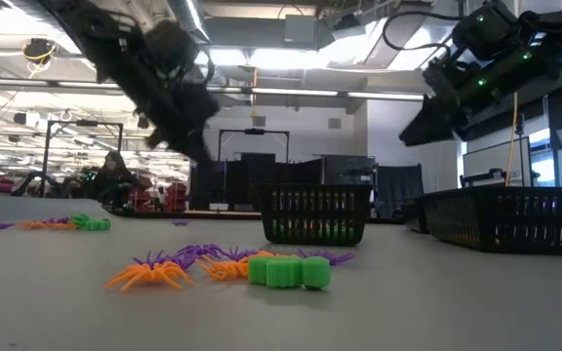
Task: Sort Halloween decoration
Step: Put the purple spider toy into the top bin
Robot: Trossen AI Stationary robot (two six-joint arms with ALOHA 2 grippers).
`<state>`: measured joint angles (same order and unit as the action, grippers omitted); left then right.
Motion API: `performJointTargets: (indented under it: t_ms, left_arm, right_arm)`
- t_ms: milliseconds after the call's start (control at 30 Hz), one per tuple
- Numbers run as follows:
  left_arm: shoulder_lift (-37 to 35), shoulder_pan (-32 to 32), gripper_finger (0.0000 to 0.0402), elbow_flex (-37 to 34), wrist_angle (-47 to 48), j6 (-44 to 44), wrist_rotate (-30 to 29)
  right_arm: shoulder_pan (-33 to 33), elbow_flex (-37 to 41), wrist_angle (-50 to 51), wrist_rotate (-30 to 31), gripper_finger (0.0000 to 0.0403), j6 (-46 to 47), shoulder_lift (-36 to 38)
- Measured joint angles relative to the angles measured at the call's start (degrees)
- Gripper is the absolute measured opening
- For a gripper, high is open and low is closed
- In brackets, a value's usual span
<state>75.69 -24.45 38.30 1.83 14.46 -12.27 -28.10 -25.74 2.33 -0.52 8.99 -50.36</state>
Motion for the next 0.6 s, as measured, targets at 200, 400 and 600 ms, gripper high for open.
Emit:
performJointTargets:
  t_ms: [200,400,600]
  left_arm:
    - [-0.38,6.81,0.0,0.0,-9.83,-0.06,-0.22]
    - [-0.38,11.74,0.0,0.0,-14.34,-0.06,-3.45]
    - [0.18,15.04,0.0,0.0,-16.0,-0.02,-6.97]
  right_arm:
    - [0.31,-0.01,-9.97,-9.13,0.0152,1.16,-6.41]
    - [5.4,-0.04,-26.43,-8.69,0.0152,1.25,-17.41]
    - [10.86,-0.5,-47.66,-8.04,0.0152,1.27,-29.78]
